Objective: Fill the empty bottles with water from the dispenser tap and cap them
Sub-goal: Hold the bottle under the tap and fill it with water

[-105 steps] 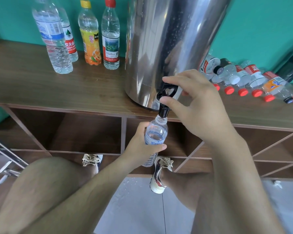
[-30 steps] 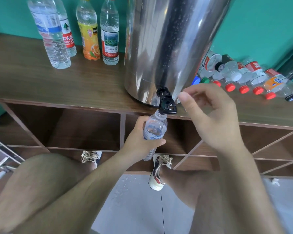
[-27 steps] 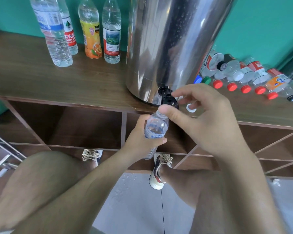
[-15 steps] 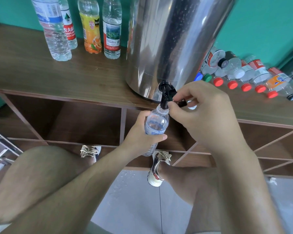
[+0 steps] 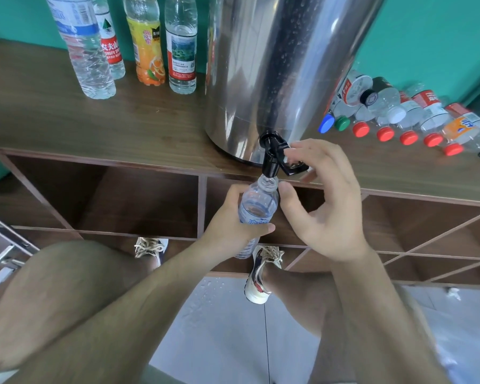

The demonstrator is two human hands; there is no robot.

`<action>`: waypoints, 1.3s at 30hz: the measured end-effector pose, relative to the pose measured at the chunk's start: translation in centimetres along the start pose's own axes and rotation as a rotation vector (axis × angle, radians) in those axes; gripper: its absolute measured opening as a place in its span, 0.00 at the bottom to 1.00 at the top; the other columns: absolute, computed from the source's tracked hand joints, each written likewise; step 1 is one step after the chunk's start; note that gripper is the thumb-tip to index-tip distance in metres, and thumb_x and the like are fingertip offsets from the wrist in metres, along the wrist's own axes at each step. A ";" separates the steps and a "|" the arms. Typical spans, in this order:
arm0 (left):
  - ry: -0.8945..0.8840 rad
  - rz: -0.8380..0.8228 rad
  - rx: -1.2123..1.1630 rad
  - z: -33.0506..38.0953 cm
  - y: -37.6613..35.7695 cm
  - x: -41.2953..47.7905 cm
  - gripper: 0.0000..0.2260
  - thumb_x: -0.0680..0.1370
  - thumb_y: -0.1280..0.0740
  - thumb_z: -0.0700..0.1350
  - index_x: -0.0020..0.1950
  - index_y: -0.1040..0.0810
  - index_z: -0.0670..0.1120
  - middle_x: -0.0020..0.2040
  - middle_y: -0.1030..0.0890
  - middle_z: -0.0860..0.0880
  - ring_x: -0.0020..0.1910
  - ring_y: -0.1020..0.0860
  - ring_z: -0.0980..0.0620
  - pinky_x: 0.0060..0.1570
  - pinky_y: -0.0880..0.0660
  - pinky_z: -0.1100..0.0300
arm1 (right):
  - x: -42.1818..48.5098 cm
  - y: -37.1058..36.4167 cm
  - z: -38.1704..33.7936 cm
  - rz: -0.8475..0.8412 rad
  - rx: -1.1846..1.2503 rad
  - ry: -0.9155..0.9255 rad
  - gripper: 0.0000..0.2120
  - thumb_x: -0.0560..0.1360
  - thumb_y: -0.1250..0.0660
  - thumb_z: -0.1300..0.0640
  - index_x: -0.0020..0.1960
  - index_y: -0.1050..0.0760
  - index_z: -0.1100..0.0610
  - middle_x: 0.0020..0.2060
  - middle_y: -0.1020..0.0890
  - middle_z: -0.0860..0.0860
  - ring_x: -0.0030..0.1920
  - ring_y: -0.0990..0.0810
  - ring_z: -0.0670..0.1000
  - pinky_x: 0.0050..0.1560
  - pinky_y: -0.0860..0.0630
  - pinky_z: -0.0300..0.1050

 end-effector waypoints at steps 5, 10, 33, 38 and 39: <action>-0.004 0.010 0.005 0.3 0.2 -0.3 0.33 0.72 0.20 0.45 0.70 0.36 0.54 0.61 0.21 0.55 0.60 0.20 0.55 0.63 0.22 0.53 | -0.5 -0.8 0.4 0.033 0.026 -0.016 0.17 0.73 0.30 0.66 0.62 0.20 0.66 0.61 0.23 0.60 0.65 0.24 0.53 0.54 0.21 0.57; 0.005 0.003 0.023 0.2 0.1 -0.2 0.34 0.72 0.20 0.48 0.70 0.37 0.56 0.62 0.21 0.56 0.60 0.20 0.55 0.63 0.22 0.53 | -0.6 -0.8 0.4 0.059 0.057 -0.008 0.17 0.73 0.31 0.69 0.61 0.20 0.67 0.61 0.24 0.61 0.63 0.24 0.52 0.52 0.20 0.52; 0.028 0.034 0.073 -0.4 0.0 -0.1 0.34 0.72 0.20 0.47 0.69 0.38 0.56 0.62 0.22 0.56 0.59 0.20 0.55 0.58 0.23 0.61 | -0.5 -0.2 0.8 0.065 0.038 0.024 0.17 0.73 0.33 0.71 0.60 0.19 0.66 0.60 0.21 0.60 0.61 0.22 0.59 0.50 0.20 0.56; 0.026 0.052 0.103 -0.2 0.3 0.2 0.34 0.72 0.20 0.49 0.69 0.38 0.56 0.63 0.23 0.56 0.61 0.21 0.54 0.63 0.23 0.55 | -0.5 -0.4 0.8 0.054 0.038 0.037 0.15 0.75 0.31 0.68 0.61 0.18 0.66 0.59 0.21 0.60 0.60 0.22 0.59 0.48 0.21 0.63; 0.026 0.052 0.103 -0.2 0.3 0.2 0.34 0.72 0.20 0.49 0.69 0.38 0.57 0.63 0.23 0.57 0.61 0.21 0.54 0.64 0.23 0.54 | -0.5 -0.4 0.8 0.056 0.043 0.038 0.14 0.75 0.31 0.67 0.61 0.18 0.66 0.59 0.22 0.60 0.60 0.22 0.58 0.48 0.21 0.62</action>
Point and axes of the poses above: each hand's wrist, its own x-axis towards the middle knuckle, its own y-axis out of the back of the hand, z = x × y, the point moved 5 cm from there along x, towards the middle knuckle
